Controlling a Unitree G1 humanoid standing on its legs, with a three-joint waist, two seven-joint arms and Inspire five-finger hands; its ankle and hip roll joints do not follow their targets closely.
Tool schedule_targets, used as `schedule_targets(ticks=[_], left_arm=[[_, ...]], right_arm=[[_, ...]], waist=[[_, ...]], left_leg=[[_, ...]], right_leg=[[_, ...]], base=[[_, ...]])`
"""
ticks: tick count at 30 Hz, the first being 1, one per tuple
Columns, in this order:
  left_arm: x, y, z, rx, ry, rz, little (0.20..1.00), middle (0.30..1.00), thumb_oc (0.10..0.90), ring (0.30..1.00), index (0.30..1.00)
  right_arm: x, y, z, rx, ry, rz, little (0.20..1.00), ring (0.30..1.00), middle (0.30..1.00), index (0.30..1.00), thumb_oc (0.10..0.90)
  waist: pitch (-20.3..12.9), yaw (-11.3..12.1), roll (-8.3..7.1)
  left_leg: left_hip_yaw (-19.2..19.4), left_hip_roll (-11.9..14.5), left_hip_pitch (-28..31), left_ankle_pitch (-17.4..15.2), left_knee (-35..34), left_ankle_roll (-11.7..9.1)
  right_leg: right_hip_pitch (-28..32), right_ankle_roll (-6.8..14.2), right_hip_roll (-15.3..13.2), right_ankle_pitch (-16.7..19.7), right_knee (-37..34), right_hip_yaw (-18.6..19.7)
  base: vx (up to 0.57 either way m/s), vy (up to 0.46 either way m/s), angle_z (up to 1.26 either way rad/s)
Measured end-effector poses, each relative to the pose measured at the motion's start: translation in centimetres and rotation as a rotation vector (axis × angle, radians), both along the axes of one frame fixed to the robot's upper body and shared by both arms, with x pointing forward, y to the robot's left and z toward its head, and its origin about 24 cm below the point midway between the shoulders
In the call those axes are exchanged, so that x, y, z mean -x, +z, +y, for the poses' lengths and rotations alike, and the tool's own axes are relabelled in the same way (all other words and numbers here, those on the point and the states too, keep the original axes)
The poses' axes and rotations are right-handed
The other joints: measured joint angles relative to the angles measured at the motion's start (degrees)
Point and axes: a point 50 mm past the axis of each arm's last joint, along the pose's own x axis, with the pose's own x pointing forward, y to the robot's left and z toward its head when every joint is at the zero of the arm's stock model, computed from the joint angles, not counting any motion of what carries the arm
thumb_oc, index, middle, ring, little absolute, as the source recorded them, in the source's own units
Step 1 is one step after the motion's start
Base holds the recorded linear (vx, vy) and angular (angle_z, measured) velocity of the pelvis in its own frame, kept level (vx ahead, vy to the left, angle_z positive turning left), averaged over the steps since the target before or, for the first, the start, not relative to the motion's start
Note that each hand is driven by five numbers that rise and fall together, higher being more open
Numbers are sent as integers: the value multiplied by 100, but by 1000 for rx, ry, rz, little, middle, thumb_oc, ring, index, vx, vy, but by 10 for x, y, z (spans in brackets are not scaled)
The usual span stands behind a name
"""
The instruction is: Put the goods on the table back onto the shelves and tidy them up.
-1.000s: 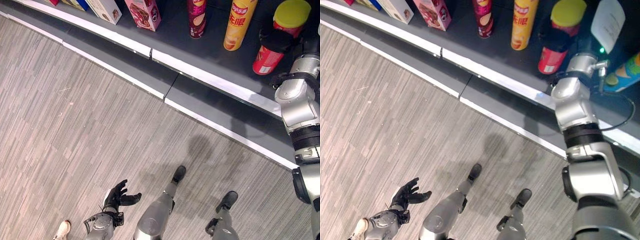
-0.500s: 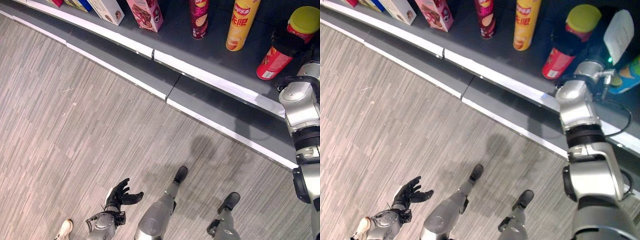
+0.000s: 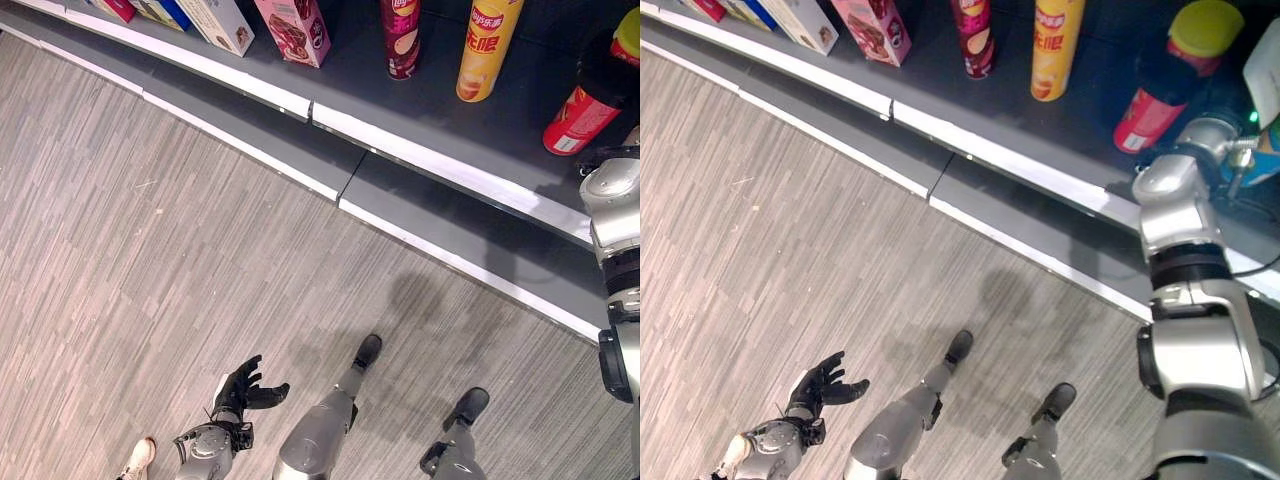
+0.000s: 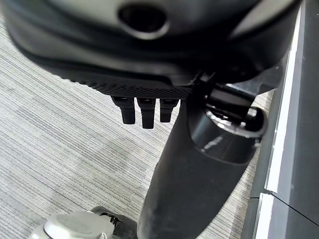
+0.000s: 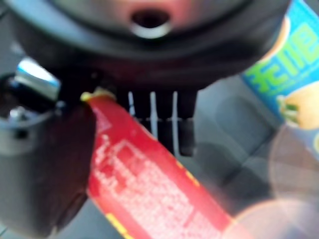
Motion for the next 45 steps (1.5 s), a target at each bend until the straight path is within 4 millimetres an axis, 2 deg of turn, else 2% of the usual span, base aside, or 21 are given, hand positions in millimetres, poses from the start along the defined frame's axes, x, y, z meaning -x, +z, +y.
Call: schedule_targets(ticks=[6,7,8,16,19,23,26,27,29,33,34,36,37,38,39,40,41,42,43,45], left_arm=[[-2,2,-5,3,-20,-11,900,900,800,900,900],[-2,2,-5,2,-20,-11,900,900,800,900,900],[-3,2,-5,3,-22,-14,900,900,800,900,900],[-3,2,-7,2,-27,-13,900,900,800,900,900],[-3,2,-6,0,-26,-10,900,900,800,900,900],[0,-1,-3,-9,-19,10,900,900,800,900,900],[0,-2,1,-16,-7,16,900,900,800,900,900],[0,-2,3,-20,-1,25,900,900,800,900,900],[2,-3,8,-30,15,47,900,900,800,900,900],[3,-1,24,-74,37,53,900,900,800,900,900],[8,-1,36,-95,63,71,900,900,800,900,900],[26,-8,56,-132,108,140,900,900,800,900,900],[30,-9,62,-137,126,160,900,900,800,900,900],[33,-11,67,-148,137,179,900,900,800,900,900],[37,-12,73,-166,143,195,900,900,800,900,900],[45,-12,82,-177,167,213,900,900,800,900,900],[50,-12,88,-189,173,230,900,900,800,900,900],[55,-14,89,-193,173,244,900,900,800,900,900],[56,-14,90,-207,171,253,900,900,800,900,900],[58,-12,98,-214,205,242,900,900,800,900,900]], right_arm=[[-5,5,7,44,1,23,300,300,300,300,400],[-5,5,7,44,1,23,815,815,815,815,744],[-6,6,7,44,2,25,900,900,900,900,800],[-5,6,7,30,6,21,900,900,900,900,800],[-5,9,9,9,28,-2,900,900,900,900,800],[3,23,23,10,107,-102,900,900,900,900,800],[14,20,35,-18,183,-203,900,900,900,900,800],[19,14,42,-39,221,-237,900,900,900,900,800],[24,-13,59,-87,317,-255,900,900,900,900,800],[38,-91,88,-173,518,-61,900,900,900,900,800],[53,-129,109,-312,712,29,900,900,900,900,800],[80,-173,132,-407,941,220,900,900,900,900,800],[87,-183,134,-429,974,273,900,900,900,900,800],[98,-203,125,-480,971,350,900,900,900,900,800],[105,-210,122,-501,981,374,900,900,900,900,800],[109,-216,120,-502,994,418,900,900,900,900,800],[109,-216,115,-470,999,454,900,900,900,900,800],[107,-211,106,-428,991,474,900,900,900,900,800],[107,-203,93,-388,959,470,900,900,900,900,800],[106,-196,86,-361,944,459,900,900,900,900,800]], waist=[[1,6,-2],[1,3,-2],[1,2,-6],[2,-24,-51],[14,-64,-123],[-9,-154,-314],[-49,-235,-542],[-78,-277,-635],[-178,-376,-852],[-256,-616,-1229],[-254,-752,-1465],[-220,-963,-1782],[-214,-1053,-1869],[-230,-1371,-1954],[-236,-1506,-1968],[-240,-1571,-2083],[-231,-1604,-2088],[-227,-1578,-1863],[-257,-1650,-1525],[-299,-1572,-1503]], left_leg=[[-13,2,-19,6,1,4],[-14,2,-19,17,1,20],[-14,2,-19,19,1,23],[-14,3,-2,27,38,29],[-10,5,6,27,68,29],[-6,9,60,27,75,29],[-2,20,103,25,74,26],[0,22,106,25,73,26],[18,13,133,24,70,26],[259,2,227,11,68,29],[612,-27,245,-86,108,93],[1148,-4,342,-177,169,198],[1294,-29,406,-194,155,231],[1476,-100,493,-238,213,264],[1649,-95,507,-373,319,256],[1956,-73,592,-422,363,320],[2237,-8,617,-508,496,367],[2650,386,709,-555,538,423],[2930,759,992,-555,456,427],[3371,948,1443,-567,339,378]], right_leg=[[-4,0,20,1,2,-3],[-3,0,18,1,2,-3],[-1,0,24,2,2,-3],[38,-2,30,6,2,-2],[58,-6,46,16,2,5],[109,-14,51,23,2,13],[146,-15,67,22,1,19],[147,-15,67,22,1,19],[163,-15,55,22,1,32],[121,-24,23,91,2,260],[-96,-19,9,149,50,650],[-267,2,-66,281,39,1092],[-266,17,-95,298,8,1153],[-292,56,-173,418,35,1124],[-326,27,-192,442,37,1173],[-384,1,-201,329,-29,1328],[-456,40,-199,-73,-44,1184],[-481,53,-139,-357,51,529],[-125,191,-233,33,137,-283],[259,280,-538,84,368,-403]], base=[[-1,1,1],[-15,12,4],[0,0,0],[0,0,0],[0,0,0],[0,0,0],[-4,12,0],[11,50,-1],[12,67,-3],[-34,141,-34],[-70,215,-112],[-45,113,-125],[-48,132,-96],[-68,148,-69],[-59,58,-97],[-67,29,-127],[-47,3,-192],[-21,-75,-224],[46,-113,-195],[32,-144,-143]])
